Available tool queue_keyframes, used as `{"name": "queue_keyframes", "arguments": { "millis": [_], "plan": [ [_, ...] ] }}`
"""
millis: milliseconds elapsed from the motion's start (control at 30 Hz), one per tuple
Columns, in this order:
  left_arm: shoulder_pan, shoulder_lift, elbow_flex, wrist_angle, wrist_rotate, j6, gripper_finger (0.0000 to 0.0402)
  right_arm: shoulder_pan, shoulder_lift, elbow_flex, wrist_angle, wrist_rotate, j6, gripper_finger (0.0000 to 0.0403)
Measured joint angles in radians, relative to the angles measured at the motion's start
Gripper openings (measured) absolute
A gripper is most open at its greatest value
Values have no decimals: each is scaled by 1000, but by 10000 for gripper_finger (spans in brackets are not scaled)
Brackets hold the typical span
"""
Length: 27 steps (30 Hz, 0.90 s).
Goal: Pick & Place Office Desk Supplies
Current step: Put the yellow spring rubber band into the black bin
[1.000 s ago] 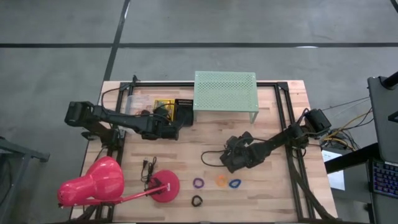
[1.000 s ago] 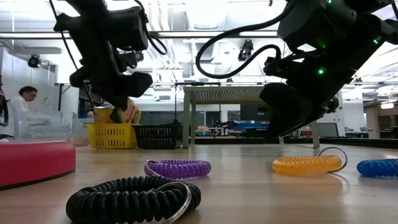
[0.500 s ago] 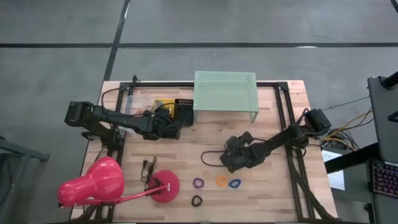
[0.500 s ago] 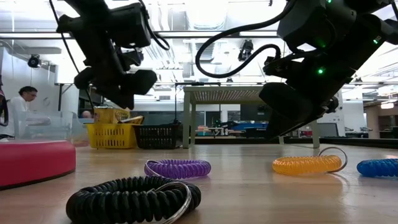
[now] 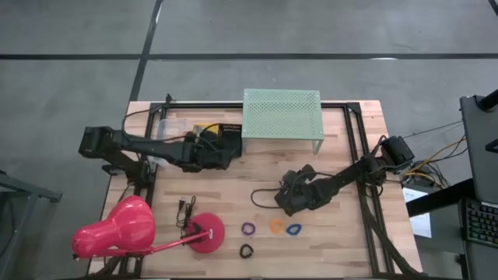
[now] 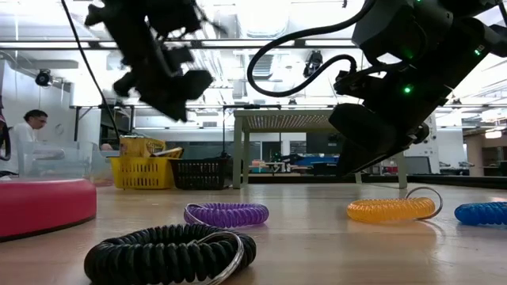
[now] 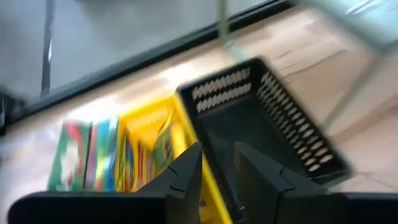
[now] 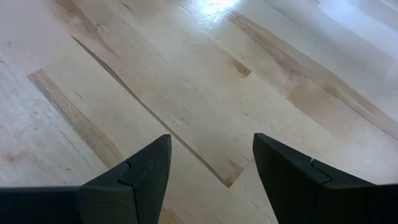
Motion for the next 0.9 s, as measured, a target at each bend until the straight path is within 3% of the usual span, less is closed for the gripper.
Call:
{"name": "queue_keyframes", "arguments": {
  "millis": [233,433,633,900],
  "plan": [
    [-30,-53,186,-2,55,346,98,0,0,0,1,0,-14,226],
    [-72,-134,307,-7,150,438,98,0,0,-1,2,0,-18,226],
    [-116,-262,275,-14,299,518,98,0,0,-1,3,-1,-17,226],
    [-289,-468,59,98,131,522,98,0,0,-1,22,-3,-17,226]
  ]
}}
